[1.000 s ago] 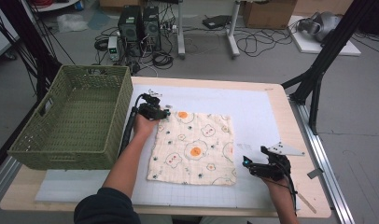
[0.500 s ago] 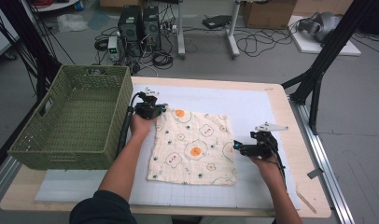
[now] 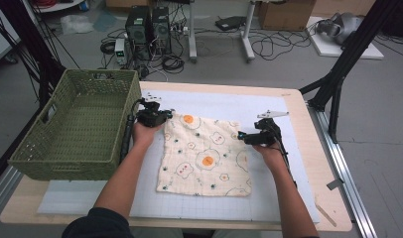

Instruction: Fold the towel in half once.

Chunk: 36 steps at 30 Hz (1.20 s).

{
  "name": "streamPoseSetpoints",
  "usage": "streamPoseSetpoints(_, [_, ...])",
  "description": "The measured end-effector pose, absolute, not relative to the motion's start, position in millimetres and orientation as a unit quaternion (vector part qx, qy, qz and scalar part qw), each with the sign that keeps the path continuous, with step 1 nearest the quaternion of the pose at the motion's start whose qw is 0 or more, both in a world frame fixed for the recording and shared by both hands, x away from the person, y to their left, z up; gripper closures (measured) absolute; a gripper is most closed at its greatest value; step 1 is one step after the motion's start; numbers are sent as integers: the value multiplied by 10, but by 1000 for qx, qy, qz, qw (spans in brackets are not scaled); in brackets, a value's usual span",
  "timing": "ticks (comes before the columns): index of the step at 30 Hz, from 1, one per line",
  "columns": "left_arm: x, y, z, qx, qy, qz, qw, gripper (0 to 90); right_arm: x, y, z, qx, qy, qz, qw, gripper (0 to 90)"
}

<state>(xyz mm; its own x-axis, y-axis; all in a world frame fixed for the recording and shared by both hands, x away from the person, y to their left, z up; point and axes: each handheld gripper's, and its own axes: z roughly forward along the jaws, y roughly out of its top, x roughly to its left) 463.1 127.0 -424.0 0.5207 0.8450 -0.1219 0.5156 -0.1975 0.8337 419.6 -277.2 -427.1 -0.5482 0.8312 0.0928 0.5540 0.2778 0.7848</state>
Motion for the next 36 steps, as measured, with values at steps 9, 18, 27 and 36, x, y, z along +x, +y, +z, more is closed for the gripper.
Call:
streamPoseSetpoints(9, [4615,1328,-4197,746,460,186,444,844,4374,-2752,-4514,475,774,374,184,165])
streamPoseSetpoints(18, [4595,1325,-4162,746,456,189,446,844,4430,-2671,-4501,466,781,365,201,405])
streamPoseSetpoints(27, [4590,1387,-4140,742,460,188,450,846,4473,-2447,-4447,425,814,346,192,896])
streamPoseSetpoints(36, [4556,1414,-4050,729,459,203,466,849,4489,-2495,-4343,453,787,365,205,899])
